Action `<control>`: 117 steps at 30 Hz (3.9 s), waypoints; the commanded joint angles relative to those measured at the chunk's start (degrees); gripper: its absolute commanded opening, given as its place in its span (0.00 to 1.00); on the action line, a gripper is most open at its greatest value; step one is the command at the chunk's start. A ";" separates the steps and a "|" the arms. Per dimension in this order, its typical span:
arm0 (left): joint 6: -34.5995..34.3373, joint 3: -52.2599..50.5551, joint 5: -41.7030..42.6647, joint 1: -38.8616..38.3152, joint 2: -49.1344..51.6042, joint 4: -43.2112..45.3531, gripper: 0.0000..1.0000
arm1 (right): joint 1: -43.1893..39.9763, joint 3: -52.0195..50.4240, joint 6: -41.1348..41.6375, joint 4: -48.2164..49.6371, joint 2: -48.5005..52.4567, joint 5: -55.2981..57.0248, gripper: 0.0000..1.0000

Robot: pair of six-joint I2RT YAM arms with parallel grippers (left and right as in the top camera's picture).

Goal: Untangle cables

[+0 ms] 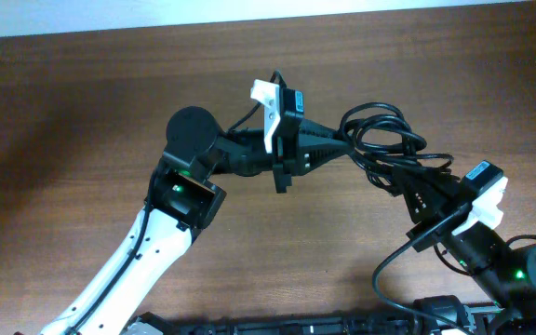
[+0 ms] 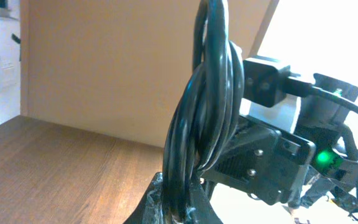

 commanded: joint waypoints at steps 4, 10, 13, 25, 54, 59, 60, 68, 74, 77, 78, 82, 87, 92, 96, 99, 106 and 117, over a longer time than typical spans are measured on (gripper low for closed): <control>0.70 0.85 6.91 3.50 -0.98 3.26 0.00 | 0.04 0.11 -0.20 -2.82 -0.07 8.37 0.05; 0.70 0.85 15.65 7.67 -0.98 10.71 0.00 | 0.04 0.11 -0.20 -3.43 -0.07 9.29 0.05; 0.74 0.85 16.28 8.87 -0.98 11.74 0.00 | 0.04 0.09 -0.17 -3.41 -0.07 9.29 0.04; 0.74 0.85 16.06 10.62 -0.96 10.12 0.99 | 0.04 0.11 0.11 -3.19 -0.07 9.03 0.04; -1.84 0.85 -4.37 -2.34 -0.70 -9.07 0.99 | 0.04 0.11 3.96 1.90 -0.07 2.75 0.04; -1.92 0.85 -4.35 -3.80 1.27 -8.94 1.00 | 0.04 0.11 3.91 3.21 -0.07 -0.24 0.04; -2.82 0.85 -4.37 -3.96 1.64 -8.55 1.00 | 0.04 0.11 3.89 3.30 -0.07 -1.09 0.04; -12.50 0.85 -4.37 -4.04 2.89 -0.68 0.91 | 0.04 0.11 3.87 4.15 -0.07 -3.41 0.04; -15.30 0.85 -4.35 -4.20 2.89 0.63 0.88 | 0.04 0.11 2.84 4.87 -0.07 -5.62 0.04; -15.28 0.85 -4.37 -4.74 2.89 1.31 0.88 | 0.04 0.11 2.84 4.83 -0.07 -5.88 0.04; -15.28 0.85 -4.44 -5.01 2.89 1.81 0.88 | 0.04 0.11 2.84 4.85 -0.07 -6.19 0.04; -15.26 0.85 -6.38 -5.46 2.89 3.54 0.88 | 0.04 0.11 2.82 5.53 -0.07 -8.31 0.04; -15.21 0.85 -9.05 -5.46 2.91 3.54 0.88 | 0.04 0.11 2.84 7.21 -0.07 -10.62 0.04; -14.78 0.85 -10.86 -5.44 2.91 3.56 0.90 | 0.04 0.11 2.84 7.28 -0.07 -11.04 0.04; -15.50 0.85 -11.43 -5.46 2.91 5.11 0.86 | 0.04 0.11 2.82 7.48 -0.07 -11.80 0.04; -16.55 0.85 -10.25 -6.40 2.89 8.00 0.78 | 0.04 0.11 2.82 7.48 -0.07 -11.80 0.04; -16.50 0.85 -10.34 -9.22 2.91 8.72 0.71 | 0.04 0.11 2.84 7.41 -0.07 -11.82 0.04; -15.54 0.85 -10.36 -9.05 2.91 8.70 0.19 | 0.04 0.09 0.15 6.23 -0.07 -11.34 0.09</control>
